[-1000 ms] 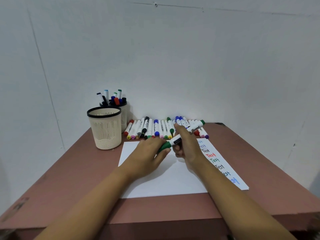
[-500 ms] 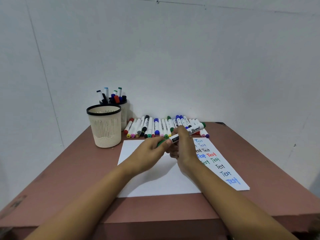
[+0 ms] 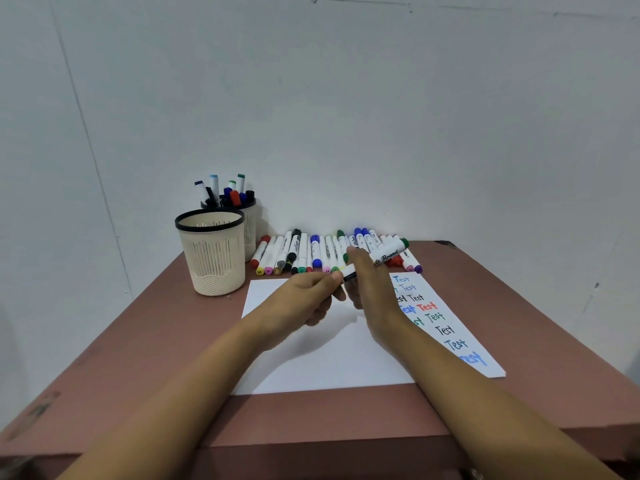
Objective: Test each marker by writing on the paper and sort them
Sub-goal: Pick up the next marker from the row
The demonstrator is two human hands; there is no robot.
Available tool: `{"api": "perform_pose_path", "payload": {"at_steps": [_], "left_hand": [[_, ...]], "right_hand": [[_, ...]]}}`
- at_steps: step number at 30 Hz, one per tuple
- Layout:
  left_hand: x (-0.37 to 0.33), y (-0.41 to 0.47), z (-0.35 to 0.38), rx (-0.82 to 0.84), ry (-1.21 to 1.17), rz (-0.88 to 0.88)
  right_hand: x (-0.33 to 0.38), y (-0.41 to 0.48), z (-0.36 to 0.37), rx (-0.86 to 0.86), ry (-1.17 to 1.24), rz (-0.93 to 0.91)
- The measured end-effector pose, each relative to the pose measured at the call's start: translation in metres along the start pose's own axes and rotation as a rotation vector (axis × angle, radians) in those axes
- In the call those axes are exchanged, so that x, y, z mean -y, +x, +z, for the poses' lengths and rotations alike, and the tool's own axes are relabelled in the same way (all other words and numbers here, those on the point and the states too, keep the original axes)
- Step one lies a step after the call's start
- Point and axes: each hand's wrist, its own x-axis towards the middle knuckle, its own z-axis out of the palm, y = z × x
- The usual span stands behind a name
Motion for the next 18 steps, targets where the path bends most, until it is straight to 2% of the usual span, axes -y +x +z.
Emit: {"api": "perform_pose_path", "payload": {"at_steps": [5, 7, 9, 10, 12, 14, 16, 18], "left_hand": [[0.004, 0.007, -0.01, -0.227, -0.007, 0.049], [0.002, 0.006, -0.014, -0.299, 0.017, 0.085], [0.001, 0.006, -0.02, -0.395, -0.006, 0.122], [0.002, 0.006, -0.024, -0.446, -0.023, 0.133], [0.002, 0.005, -0.031, -0.514, -0.069, 0.149], [0.003, 0.005, -0.034, -0.544, -0.123, 0.173], [0.003, 0.005, -0.034, -0.589, -0.071, 0.203], [0.0, 0.006, -0.033, -0.627, 0.17, 0.232]], "right_hand": [[0.009, 0.003, -0.004, -0.017, -0.121, 0.043], [0.008, 0.006, -0.007, -0.048, -0.03, 0.04], [0.008, 0.009, -0.012, -0.157, 0.116, 0.055], [0.009, 0.012, -0.015, -0.218, 0.116, 0.064], [0.006, 0.016, -0.021, -0.31, -0.064, 0.058], [-0.001, 0.012, -0.021, -0.304, -0.373, -0.028], [-0.016, 0.01, -0.02, -0.184, -0.647, -0.139], [-0.027, 0.01, -0.017, -0.029, -1.035, -0.129]]}}
